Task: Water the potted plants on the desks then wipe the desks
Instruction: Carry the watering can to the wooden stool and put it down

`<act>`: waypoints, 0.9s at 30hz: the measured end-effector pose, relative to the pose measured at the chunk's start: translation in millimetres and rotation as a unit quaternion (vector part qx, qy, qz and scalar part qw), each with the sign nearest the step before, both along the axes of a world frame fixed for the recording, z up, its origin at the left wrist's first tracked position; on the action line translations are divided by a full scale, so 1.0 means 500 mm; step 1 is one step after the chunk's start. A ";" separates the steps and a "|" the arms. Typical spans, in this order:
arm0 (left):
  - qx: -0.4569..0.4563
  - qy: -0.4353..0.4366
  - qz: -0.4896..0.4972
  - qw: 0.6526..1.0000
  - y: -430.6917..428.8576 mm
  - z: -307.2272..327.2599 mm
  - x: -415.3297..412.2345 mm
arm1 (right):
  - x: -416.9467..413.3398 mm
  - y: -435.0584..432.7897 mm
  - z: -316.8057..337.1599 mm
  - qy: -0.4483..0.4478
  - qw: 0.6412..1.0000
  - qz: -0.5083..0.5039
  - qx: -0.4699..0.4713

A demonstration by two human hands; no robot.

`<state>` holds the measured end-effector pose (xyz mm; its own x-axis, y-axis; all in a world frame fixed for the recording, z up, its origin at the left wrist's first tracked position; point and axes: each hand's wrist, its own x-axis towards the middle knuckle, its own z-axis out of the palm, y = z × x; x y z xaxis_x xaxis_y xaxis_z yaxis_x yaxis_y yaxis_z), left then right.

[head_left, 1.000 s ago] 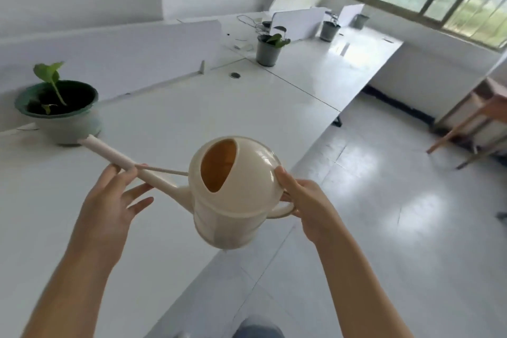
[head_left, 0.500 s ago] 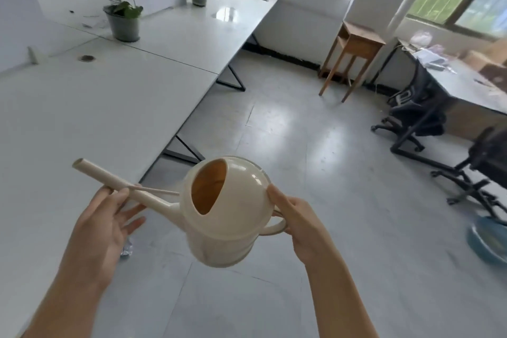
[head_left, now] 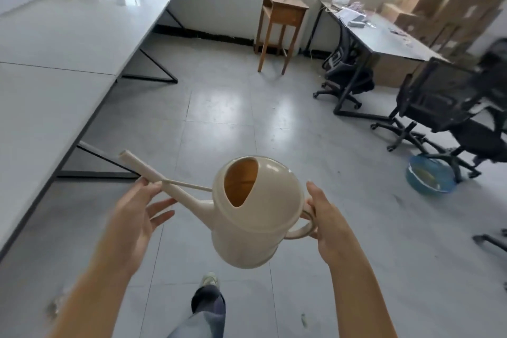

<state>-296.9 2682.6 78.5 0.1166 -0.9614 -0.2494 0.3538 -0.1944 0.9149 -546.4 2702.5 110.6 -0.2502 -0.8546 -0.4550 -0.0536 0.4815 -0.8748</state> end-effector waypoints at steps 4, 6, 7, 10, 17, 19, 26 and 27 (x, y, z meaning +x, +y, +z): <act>-0.012 0.003 -0.052 0.999 -0.136 0.000 -0.056 | -0.069 -0.113 -0.022 -0.008 0.998 -0.066 -0.020; -0.017 0.008 -0.080 0.997 -0.210 0.002 -0.080 | -0.100 -0.171 -0.031 -0.004 0.996 -0.082 -0.024; -0.018 0.011 -0.095 0.995 -0.249 0.003 -0.093 | -0.115 -0.203 -0.034 -0.001 0.996 -0.091 -0.026; -0.015 0.010 -0.114 0.993 -0.372 0.013 -0.136 | -0.157 -0.311 -0.033 0.017 0.994 -0.105 -0.034; -0.012 0.019 -0.113 0.993 -0.623 0.030 -0.241 | -0.258 -0.564 -0.020 0.004 0.990 -0.135 -0.037; -0.012 0.011 -0.112 0.994 -0.691 0.028 -0.270 | -0.288 -0.637 -0.025 0.005 0.990 -0.132 -0.044; -0.008 0.003 -0.085 0.996 -0.938 0.005 -0.401 | -0.417 -0.907 -0.041 0.005 0.996 -0.072 -0.062; -0.007 0.001 -0.078 0.997 -0.975 0.004 -0.423 | -0.437 -0.950 -0.040 0.002 0.996 -0.063 -0.059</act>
<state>-508.2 2194.9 80.5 -0.0347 -0.9713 -0.2351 0.3224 -0.2336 0.9173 -765.0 2227.4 90.3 -0.3599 -0.8641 -0.3519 -0.0028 0.3782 -0.9257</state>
